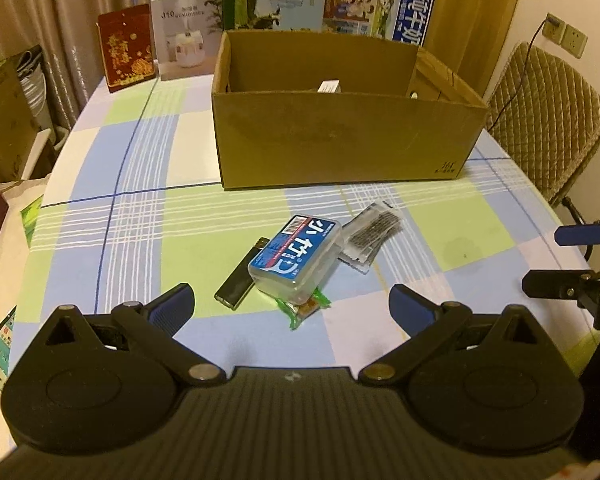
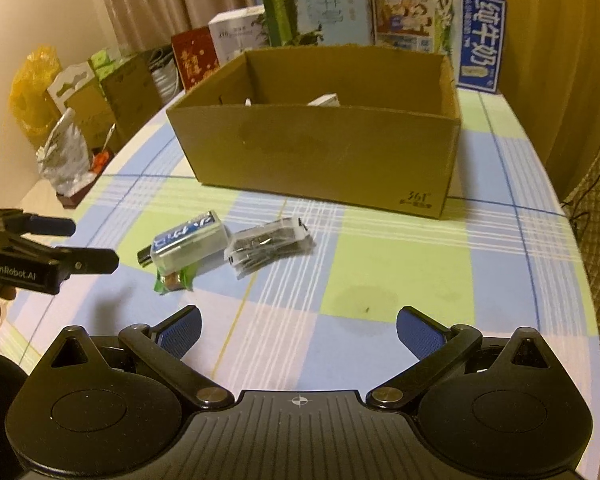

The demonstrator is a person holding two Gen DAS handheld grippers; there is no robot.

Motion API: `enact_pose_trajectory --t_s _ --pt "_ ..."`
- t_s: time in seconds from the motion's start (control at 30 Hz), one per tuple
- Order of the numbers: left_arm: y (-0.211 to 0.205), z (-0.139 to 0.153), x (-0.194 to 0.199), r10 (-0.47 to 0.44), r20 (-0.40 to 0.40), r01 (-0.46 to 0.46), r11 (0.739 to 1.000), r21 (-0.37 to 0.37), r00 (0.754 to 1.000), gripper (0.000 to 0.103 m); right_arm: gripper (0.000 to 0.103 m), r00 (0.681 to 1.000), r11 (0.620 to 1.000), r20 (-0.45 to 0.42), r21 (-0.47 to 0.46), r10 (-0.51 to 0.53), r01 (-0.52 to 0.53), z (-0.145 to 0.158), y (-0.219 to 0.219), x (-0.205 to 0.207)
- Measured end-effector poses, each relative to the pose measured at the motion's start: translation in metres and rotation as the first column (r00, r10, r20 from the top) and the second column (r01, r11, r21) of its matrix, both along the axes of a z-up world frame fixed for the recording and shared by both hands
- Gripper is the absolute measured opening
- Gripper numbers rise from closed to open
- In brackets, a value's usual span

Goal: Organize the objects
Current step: 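Grasp the blue toothpick box with left tool while right tool grasps the floss pack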

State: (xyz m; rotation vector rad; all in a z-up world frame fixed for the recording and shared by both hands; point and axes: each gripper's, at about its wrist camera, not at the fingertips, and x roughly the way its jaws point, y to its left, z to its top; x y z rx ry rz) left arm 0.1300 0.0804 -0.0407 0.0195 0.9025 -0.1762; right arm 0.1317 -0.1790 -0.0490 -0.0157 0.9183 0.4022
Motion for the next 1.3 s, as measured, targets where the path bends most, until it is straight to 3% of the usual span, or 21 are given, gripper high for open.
enact_pose_trajectory --t_s 0.27,0.43,0.8,1.3 --pt "-0.001 -0.028 0.038 -0.064 -0.037 0.065 0.998 0.016 0.997 0.092 0.101 0.999 0.999 -0.032 -0.032 0.012 -0.013 -0.028 0.009 0.029" --pt "-0.003 -0.045 0.061 -0.123 -0.06 0.125 0.992 0.034 0.991 0.08 0.101 0.999 0.999 -0.046 -0.04 0.012 -0.014 -0.041 0.015 0.046" --pt "-0.012 -0.076 0.09 -0.277 -0.13 0.286 0.957 0.053 0.952 0.06 0.101 0.997 0.999 -0.071 -0.043 0.026 -0.029 -0.063 0.032 0.072" --pt "-0.037 -0.075 0.101 -0.342 -0.128 0.35 0.936 0.045 0.931 0.057 0.101 0.996 0.998 -0.077 -0.046 -0.051 0.047 -0.069 0.019 0.077"
